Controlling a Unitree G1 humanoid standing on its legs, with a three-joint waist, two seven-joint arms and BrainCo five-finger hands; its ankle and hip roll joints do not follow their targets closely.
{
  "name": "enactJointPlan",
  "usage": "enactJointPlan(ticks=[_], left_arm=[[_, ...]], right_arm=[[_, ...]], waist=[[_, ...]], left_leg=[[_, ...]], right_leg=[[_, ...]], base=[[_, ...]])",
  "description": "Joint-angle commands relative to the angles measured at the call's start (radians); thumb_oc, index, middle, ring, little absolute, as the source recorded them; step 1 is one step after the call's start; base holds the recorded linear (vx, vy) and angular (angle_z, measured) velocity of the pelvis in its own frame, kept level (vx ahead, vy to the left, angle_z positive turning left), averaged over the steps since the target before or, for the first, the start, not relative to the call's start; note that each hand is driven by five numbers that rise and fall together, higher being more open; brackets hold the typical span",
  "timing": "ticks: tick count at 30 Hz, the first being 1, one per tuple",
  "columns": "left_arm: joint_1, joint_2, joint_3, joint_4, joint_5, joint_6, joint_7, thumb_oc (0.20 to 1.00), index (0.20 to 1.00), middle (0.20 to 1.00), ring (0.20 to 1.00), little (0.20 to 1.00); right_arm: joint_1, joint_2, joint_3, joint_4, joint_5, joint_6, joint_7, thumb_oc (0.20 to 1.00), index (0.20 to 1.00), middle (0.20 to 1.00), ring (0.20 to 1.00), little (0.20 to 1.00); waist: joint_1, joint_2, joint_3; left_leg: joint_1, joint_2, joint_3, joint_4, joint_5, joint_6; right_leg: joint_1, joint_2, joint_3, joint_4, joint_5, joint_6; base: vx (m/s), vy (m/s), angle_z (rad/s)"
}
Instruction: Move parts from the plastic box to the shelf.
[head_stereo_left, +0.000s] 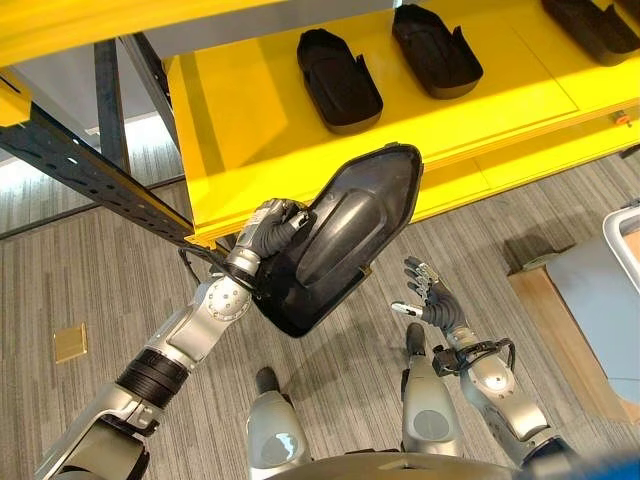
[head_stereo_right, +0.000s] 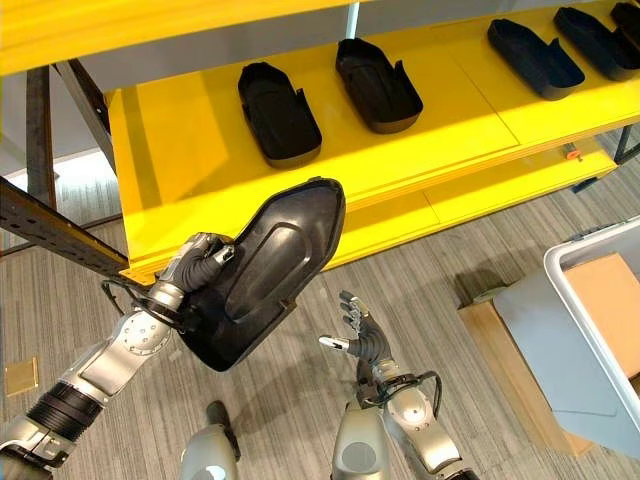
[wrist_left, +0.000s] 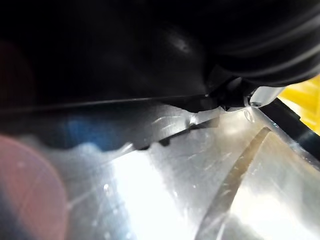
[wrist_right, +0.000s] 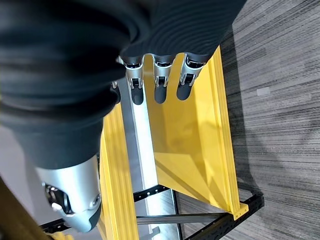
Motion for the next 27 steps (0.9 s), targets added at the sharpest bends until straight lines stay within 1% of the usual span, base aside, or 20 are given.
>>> enactJointPlan(ticks=[1, 3, 4, 5, 7, 11, 16, 17, 20, 25, 27], left_arm=[[-0.065, -0.097, 0.100, 0.011, -0.118, -0.047, 0.093, 0.200, 0.200, 0.200, 0.200, 0.200], [-0.132, -0.153, 0.122, 0.085, -0.179, -0.026, 0.139, 0.200, 0.200, 0.200, 0.200, 0.200], [-0.173, -0.172, 0.135, 0.133, -0.225, -0.028, 0.169, 0.200, 0.200, 0.200, 0.200, 0.200], [-0.204, -0.183, 0.150, 0.170, -0.267, -0.025, 0.190, 0.200, 0.200, 0.200, 0.200, 0.200], [-0.236, -0.185, 0.170, 0.198, -0.300, -0.025, 0.218, 0.200, 0.200, 0.200, 0.200, 0.200], [-0.317, -0.158, 0.218, 0.267, -0.395, -0.038, 0.267, 0.200, 0.200, 0.200, 0.200, 0.200], [-0.375, -0.132, 0.226, 0.307, -0.440, -0.040, 0.282, 0.200, 0.200, 0.200, 0.200, 0.200], [-0.453, -0.094, 0.217, 0.372, -0.475, -0.034, 0.294, 0.200, 0.200, 0.200, 0.200, 0.200], [-0.494, -0.074, 0.205, 0.408, -0.486, -0.032, 0.296, 0.200, 0.200, 0.200, 0.200, 0.200], [-0.611, -0.015, 0.161, 0.539, -0.538, -0.012, 0.280, 0.200, 0.200, 0.200, 0.200, 0.200], [-0.679, 0.012, 0.124, 0.618, -0.548, 0.007, 0.260, 0.200, 0.200, 0.200, 0.200, 0.200]], right_arm=[[-0.019, -0.025, -0.016, -0.056, 0.015, -0.064, -0.001, 1.000, 1.000, 1.000, 1.000, 1.000], [-0.019, -0.026, -0.017, -0.050, 0.013, -0.056, -0.006, 1.000, 1.000, 1.000, 1.000, 1.000], [-0.017, -0.027, -0.014, -0.049, 0.012, -0.051, -0.007, 1.000, 1.000, 1.000, 1.000, 1.000], [-0.013, -0.029, -0.011, -0.054, 0.012, -0.050, -0.008, 1.000, 1.000, 1.000, 1.000, 1.000], [-0.007, -0.032, -0.009, -0.056, 0.011, -0.047, -0.008, 1.000, 1.000, 1.000, 1.000, 1.000], [0.012, -0.047, -0.012, -0.062, 0.010, -0.047, -0.007, 1.000, 1.000, 1.000, 1.000, 1.000], [0.025, -0.051, -0.017, -0.062, 0.014, -0.044, -0.003, 1.000, 1.000, 1.000, 1.000, 1.000], [0.027, -0.060, -0.017, -0.057, 0.016, -0.041, -0.003, 1.000, 1.000, 1.000, 1.000, 1.000], [0.027, -0.063, -0.018, -0.056, 0.017, -0.041, -0.001, 1.000, 1.000, 1.000, 1.000, 1.000], [0.033, -0.075, -0.018, -0.050, 0.018, -0.037, 0.008, 1.000, 1.000, 1.000, 1.000, 1.000], [0.035, -0.084, -0.012, -0.047, 0.024, -0.036, 0.014, 1.000, 1.000, 1.000, 1.000, 1.000]], waist=[[-0.007, -0.001, -0.067], [-0.008, -0.012, -0.061], [-0.011, -0.017, -0.059], [-0.013, -0.022, -0.058], [-0.015, -0.026, -0.058], [-0.019, -0.030, -0.065], [-0.021, -0.028, -0.071], [-0.022, -0.026, -0.072], [-0.023, -0.025, -0.071], [-0.024, -0.021, -0.065], [-0.025, -0.019, -0.062]], left_leg=[[0.007, -0.069, -0.048, -0.031, 0.056, 0.064], [-0.011, -0.067, -0.050, -0.021, 0.058, 0.064], [-0.019, -0.066, -0.051, -0.012, 0.058, 0.063], [-0.025, -0.065, -0.052, -0.006, 0.058, 0.062], [-0.034, -0.062, -0.053, 0.002, 0.057, 0.060], [-0.060, -0.051, -0.059, 0.015, 0.060, 0.053], [-0.081, -0.051, -0.069, 0.024, 0.060, 0.049], [-0.099, -0.051, -0.075, 0.031, 0.062, 0.047], [-0.113, -0.050, -0.078, 0.042, 0.062, 0.047], [-0.164, -0.050, -0.094, 0.076, 0.062, 0.049], [-0.188, -0.047, -0.100, 0.097, 0.055, 0.049]], right_leg=[[-0.045, 0.013, 0.030, 0.228, -0.136, -0.015], [-0.059, 0.013, 0.035, 0.233, -0.130, -0.018], [-0.063, 0.013, 0.036, 0.235, -0.130, -0.018], [-0.069, 0.016, 0.037, 0.240, -0.131, -0.019], [-0.078, 0.020, 0.041, 0.246, -0.132, -0.021], [-0.098, 0.025, 0.044, 0.260, -0.136, -0.020], [-0.111, 0.027, 0.042, 0.272, -0.142, -0.020], [-0.125, 0.026, 0.041, 0.279, -0.144, -0.020], [-0.136, 0.026, 0.040, 0.288, -0.147, -0.020], [-0.170, 0.026, 0.036, 0.321, -0.158, -0.022], [-0.188, 0.026, 0.033, 0.347, -0.171, -0.025]], base=[[0.00, 0.000, 0.00], [-0.04, -0.008, 0.02], [-0.04, -0.015, 0.02], [0.00, 0.000, 0.00], [0.00, 0.000, 0.00], [0.00, 0.000, 0.00], [0.00, 0.000, 0.00], [0.00, 0.000, 0.00], [0.00, 0.001, 0.01], [-0.01, -0.003, 0.01], [-0.02, -0.008, 0.06]])
